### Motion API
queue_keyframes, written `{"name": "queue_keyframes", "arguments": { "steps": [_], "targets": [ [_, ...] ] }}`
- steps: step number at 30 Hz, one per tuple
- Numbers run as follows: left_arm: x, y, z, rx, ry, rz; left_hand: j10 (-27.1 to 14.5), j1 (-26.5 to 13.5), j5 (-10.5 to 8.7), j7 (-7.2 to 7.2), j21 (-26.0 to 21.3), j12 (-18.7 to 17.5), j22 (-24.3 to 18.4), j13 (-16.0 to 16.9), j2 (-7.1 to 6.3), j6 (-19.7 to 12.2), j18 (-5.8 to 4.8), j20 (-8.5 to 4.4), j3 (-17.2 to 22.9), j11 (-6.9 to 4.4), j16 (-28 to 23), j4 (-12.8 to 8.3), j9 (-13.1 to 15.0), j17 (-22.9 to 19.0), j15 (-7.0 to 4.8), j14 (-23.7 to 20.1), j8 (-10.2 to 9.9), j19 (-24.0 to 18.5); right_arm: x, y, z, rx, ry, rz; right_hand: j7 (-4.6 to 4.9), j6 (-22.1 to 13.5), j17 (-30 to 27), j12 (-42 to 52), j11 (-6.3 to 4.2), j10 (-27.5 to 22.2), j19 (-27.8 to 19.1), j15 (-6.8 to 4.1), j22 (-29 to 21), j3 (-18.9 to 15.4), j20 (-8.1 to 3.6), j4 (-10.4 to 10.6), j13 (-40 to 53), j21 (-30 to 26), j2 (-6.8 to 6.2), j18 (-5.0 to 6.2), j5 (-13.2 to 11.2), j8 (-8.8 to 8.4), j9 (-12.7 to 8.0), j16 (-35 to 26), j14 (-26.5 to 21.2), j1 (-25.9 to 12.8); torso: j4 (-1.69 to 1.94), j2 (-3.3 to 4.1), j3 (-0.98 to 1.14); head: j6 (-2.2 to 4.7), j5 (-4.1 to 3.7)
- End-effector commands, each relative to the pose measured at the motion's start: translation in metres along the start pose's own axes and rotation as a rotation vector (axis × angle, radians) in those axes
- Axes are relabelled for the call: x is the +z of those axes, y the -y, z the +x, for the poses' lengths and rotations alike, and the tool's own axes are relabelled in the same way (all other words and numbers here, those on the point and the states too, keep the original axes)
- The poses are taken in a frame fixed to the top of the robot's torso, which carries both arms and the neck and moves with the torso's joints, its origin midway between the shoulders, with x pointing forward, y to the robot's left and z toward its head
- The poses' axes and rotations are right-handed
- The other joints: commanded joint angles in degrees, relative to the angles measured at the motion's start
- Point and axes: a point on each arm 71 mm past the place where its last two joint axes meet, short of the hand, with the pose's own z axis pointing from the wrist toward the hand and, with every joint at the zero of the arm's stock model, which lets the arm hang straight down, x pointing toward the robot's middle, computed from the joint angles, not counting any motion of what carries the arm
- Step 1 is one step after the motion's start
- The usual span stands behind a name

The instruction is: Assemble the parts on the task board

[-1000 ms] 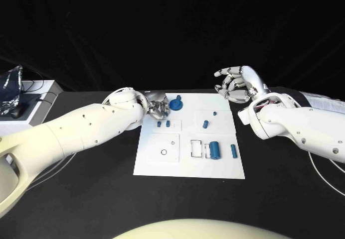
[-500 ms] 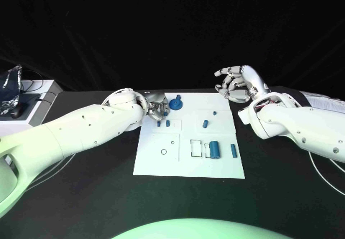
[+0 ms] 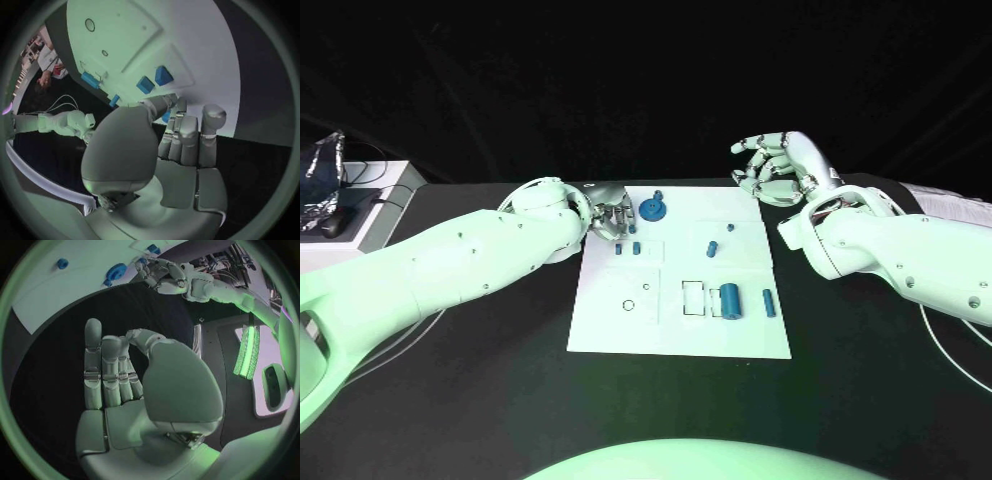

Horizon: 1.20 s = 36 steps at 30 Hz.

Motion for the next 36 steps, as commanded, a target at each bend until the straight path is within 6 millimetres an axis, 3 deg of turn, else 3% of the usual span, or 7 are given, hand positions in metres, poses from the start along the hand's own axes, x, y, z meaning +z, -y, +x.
{"name": "queue_keyframes", "arguments": {
  "steps": [1,13,16,19,27,30,36],
  "targets": [
    [-0.002,-0.005,0.0,0.011,-0.014,-0.021,-0.5,-0.3,0.24,-0.34,-0.5,-0.5,-0.4,0.1,-0.36,-0.3,-0.21,0.13,-0.1,0.38,-0.3,-0.2,-0.1,-0.5,-0.08,-0.7,-0.3,-0.6,0.0,0.0,0.001,-0.003,-0.017,-0.008,0.26,-0.1,-0.1,0.3,-0.09,-0.5,0.5,0.01,0.1,0.0,-0.08,-0.3,-0.1,-0.2,-0.18,0.62,0.3,0.27,0.0,-0.2,0.4,-0.6,0.03,-0.04,-0.02,0.05,-0.07],
    [-0.008,-0.026,-0.014,-0.002,0.054,-0.065,-0.7,-0.2,0.24,-0.63,-1.0,-0.8,-0.9,0.2,-0.25,-0.6,-0.08,0.29,0.0,0.52,-0.7,-0.3,-0.2,-1.5,0.08,-1.3,-0.6,-1.1,0.001,0.011,0.001,-0.054,-0.108,0.021,0.07,1.6,5.4,-10.4,-0.21,-0.4,1.8,-0.22,2.2,1.5,-0.36,-2.0,-8.6,1.8,-0.32,0.51,-1.9,0.93,0.5,4.9,3.2,-1.0,-0.07,-0.11,-0.09,0.47,-0.17],
    [-0.012,-0.034,-0.029,-0.078,0.148,-0.045,-1.4,-0.3,0.24,-0.02,-3.5,-1.5,-3.8,0.3,-0.01,0.5,0.64,0.47,0.2,0.85,-2.6,-0.1,0.1,-6.4,0.3,-3.9,-0.2,-3.5,0.001,0.019,0.002,-0.105,-0.192,0.036,0.12,3.5,11.8,-19.2,0.23,-0.6,6.0,-0.02,10.9,2.3,-0.32,-2.6,-15.0,14.5,0.04,-1.32,-6.4,1.53,0.8,13.2,5.8,-1.2,-0.05,-0.15,-0.06,0.87,-0.67],
    [-0.02,-0.045,-0.043,-0.24,0.226,-0.018,-2.4,-0.9,0.11,1.14,-12.6,-2.0,-13.0,0.4,-0.31,1.8,2.75,0.87,-0.4,1.42,-10.4,0.7,0.3,-20.1,0.81,-12.4,0.2,-11.6,0.001,0.026,0.004,-0.17,-0.276,0.046,0.18,4.1,14.1,-25.1,0.56,0.8,7.1,0.24,14.5,2.9,-0.2,-3.3,-19.4,19.4,0.04,-1.94,-6.9,1.44,0.9,16.5,6.1,-1.0,-0.04,-0.22,-0.07,1.3,-1.46],
    [-0.046,-0.067,-0.052,-0.728,0.29,0.092,-3.7,-1.8,0.24,2.55,-21.7,-2.3,-19.0,0.1,-0.25,3.4,2.65,1.95,-3.8,2.24,-21.5,3.0,0.8,-25.5,1.83,-17.4,1.1,-14.9,-0.001,0.036,0.011,-0.421,-0.417,0.055,-0.14,5.7,17.3,-32.1,0.75,2.2,8.7,0.54,19.8,3.5,0.08,-3.8,-24.9,26.7,-0.34,-2.97,-9.4,1.72,1.2,21.6,6.9,-1.3,0.11,-0.56,-0.27,1.91,-3.23],
    [-0.058,-0.072,-0.046,-0.948,0.275,0.139,-2.4,-1.5,0.27,2.97,-28.4,-2.2,-23.3,-0.2,-0.02,4.0,2.38,2.98,-4.8,2.57,-31.3,4.1,1.0,-29.8,2.87,-21.0,1.4,-18.6,-0.002,0.038,0.014,-0.529,-0.431,0.063,-0.26,5.9,18.4,-33.5,0.83,2.6,9.2,0.59,21.3,3.7,0.14,-4.0,-26.1,28.9,-0.43,-3.29,-10.1,1.73,1.3,23.3,7.2,-1.2,0.23,-0.74,-0.41,2.11,-3.49],
    [-0.077,-0.072,-0.033,-1.233,0.25,0.215,-1.3,-0.5,0.17,3.04,-37.7,-7.5,-30.2,-3.1,0.24,4.5,2.32,4.71,-5.5,3.44,-45.7,5.1,1.4,-34.5,4.55,-21.1,1.8,-19.2,-0.002,0.04,0.021,-0.655,-0.437,0.077,-0.36,6.1,19.5,-35.2,0.92,2.7,9.7,0.77,22.8,4.2,0.28,-3.9,-27.7,30.8,-0.77,-3.58,-11.9,1.6,1.3,25.0,7.4,-1.4,0.37,-1.08,-0.75,2.22,-3.78]
  ]
}}
